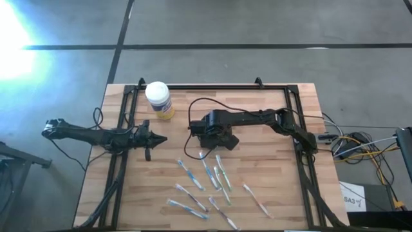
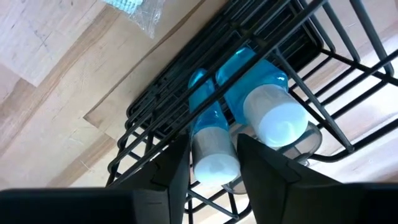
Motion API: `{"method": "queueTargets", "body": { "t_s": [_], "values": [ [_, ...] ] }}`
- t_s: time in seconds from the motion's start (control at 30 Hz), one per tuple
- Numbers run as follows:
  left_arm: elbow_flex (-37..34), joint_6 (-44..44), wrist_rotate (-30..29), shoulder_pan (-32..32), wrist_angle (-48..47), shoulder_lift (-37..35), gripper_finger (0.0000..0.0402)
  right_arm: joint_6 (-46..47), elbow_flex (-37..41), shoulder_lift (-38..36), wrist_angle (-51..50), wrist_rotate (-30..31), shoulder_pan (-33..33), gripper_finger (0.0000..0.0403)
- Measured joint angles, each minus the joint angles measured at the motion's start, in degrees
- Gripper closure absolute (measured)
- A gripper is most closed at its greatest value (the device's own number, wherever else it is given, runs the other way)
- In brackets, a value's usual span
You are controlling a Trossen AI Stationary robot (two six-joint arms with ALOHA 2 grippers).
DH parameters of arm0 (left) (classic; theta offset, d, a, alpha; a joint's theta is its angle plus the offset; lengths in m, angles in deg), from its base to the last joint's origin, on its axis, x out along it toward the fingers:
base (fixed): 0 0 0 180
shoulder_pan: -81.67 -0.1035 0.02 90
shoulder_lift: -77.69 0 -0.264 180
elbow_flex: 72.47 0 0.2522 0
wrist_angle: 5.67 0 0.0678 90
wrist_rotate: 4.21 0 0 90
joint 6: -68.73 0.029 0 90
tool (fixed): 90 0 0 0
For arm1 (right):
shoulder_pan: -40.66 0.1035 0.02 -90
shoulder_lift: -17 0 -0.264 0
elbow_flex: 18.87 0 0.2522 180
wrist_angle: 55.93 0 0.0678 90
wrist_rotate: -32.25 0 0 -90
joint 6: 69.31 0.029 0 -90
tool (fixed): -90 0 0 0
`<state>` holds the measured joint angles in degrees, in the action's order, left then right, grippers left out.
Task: Pick & Place toothbrushing station
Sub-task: Put the mouthwash into the black mesh organizer, then adjust the black mesh organizer
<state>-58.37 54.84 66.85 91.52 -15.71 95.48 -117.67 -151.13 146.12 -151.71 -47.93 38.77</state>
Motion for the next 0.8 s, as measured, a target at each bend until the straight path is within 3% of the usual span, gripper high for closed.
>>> {"method": "queueTargets", "body": {
  "t_s": [0.7, 0.8],
  "values": [
    [0.0, 0.0, 0.0, 0.0, 0.0, 0.0, 0.0388, 3.4, 0.0, -6.5, -0.9, 0.7, 0.0, 0.0262],
    [0.0, -0.1, 0.0, 0.0, 0.0, 0.0, 0.0388, 6.1, 0.0, -10.1, -0.3, -3.5, -0.7, 0.0264]
  ]
}}
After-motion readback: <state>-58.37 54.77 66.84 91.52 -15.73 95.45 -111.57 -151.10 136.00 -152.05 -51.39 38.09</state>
